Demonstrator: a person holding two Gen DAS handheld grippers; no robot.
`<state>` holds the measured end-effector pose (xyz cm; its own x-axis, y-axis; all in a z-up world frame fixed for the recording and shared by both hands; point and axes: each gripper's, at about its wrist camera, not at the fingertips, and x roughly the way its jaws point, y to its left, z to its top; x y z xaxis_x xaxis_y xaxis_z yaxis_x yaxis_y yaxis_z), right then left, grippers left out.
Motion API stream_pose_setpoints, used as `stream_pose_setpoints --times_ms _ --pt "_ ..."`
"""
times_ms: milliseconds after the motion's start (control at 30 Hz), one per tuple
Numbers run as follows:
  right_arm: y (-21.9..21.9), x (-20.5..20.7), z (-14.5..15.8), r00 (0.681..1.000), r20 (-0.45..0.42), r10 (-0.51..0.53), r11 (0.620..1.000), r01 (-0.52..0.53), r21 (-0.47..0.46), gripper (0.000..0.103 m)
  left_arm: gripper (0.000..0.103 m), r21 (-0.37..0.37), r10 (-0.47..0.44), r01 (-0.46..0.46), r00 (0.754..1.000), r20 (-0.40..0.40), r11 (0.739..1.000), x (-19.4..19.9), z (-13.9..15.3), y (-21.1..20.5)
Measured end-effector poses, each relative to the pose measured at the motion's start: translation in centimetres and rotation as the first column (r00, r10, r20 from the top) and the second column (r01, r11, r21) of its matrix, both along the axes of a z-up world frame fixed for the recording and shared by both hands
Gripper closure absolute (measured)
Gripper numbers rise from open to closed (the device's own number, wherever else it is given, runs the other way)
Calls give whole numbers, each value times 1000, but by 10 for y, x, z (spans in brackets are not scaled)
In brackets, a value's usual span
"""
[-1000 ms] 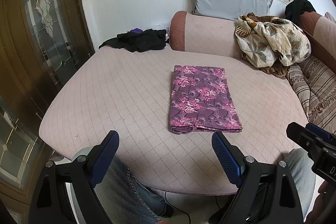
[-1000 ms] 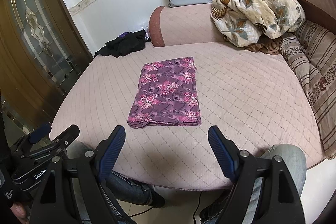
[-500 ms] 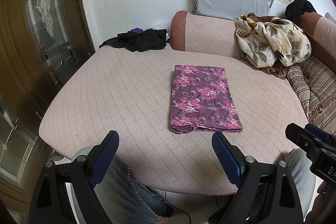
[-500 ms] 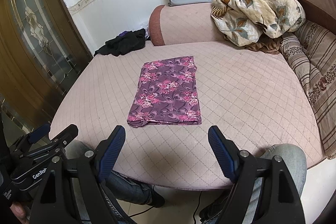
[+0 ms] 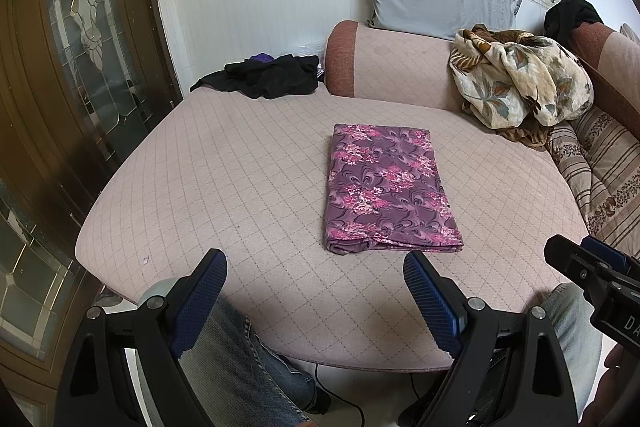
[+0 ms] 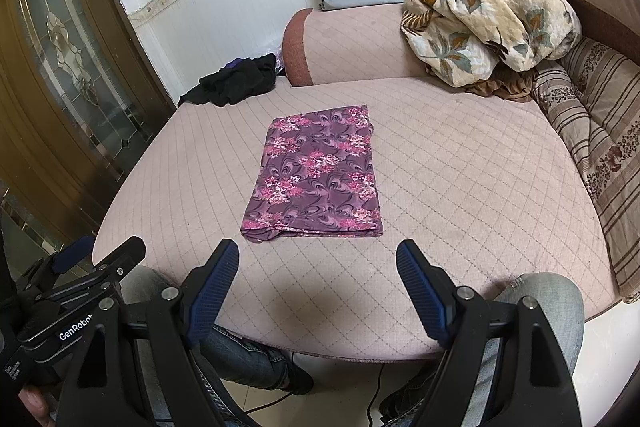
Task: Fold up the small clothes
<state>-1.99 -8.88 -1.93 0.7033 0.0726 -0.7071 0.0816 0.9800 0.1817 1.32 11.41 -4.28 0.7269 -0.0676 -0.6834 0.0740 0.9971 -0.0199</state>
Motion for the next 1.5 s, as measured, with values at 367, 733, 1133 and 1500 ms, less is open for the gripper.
stream_pose_setpoints --times_ms 367,733,1133,1500 --pt "-2 1 0 1000 -1 4 1000 -4 0 23 10 1 1 -1 1000 -2 1000 0 0 0" --pt "-2 1 0 1000 -1 3 1000 -3 -1 23 10 1 5 -5 1000 -2 1000 -1 -1 2" --pt "-1 1 0 1000 -2 2 1000 -2 -1 23 10 4 4 -4 1000 -5 1000 -1 -3 5" --pt "-3 2 -2 1000 -9 2 1000 -2 1 23 10 18 4 -3 1000 -15 1000 10 -7 4"
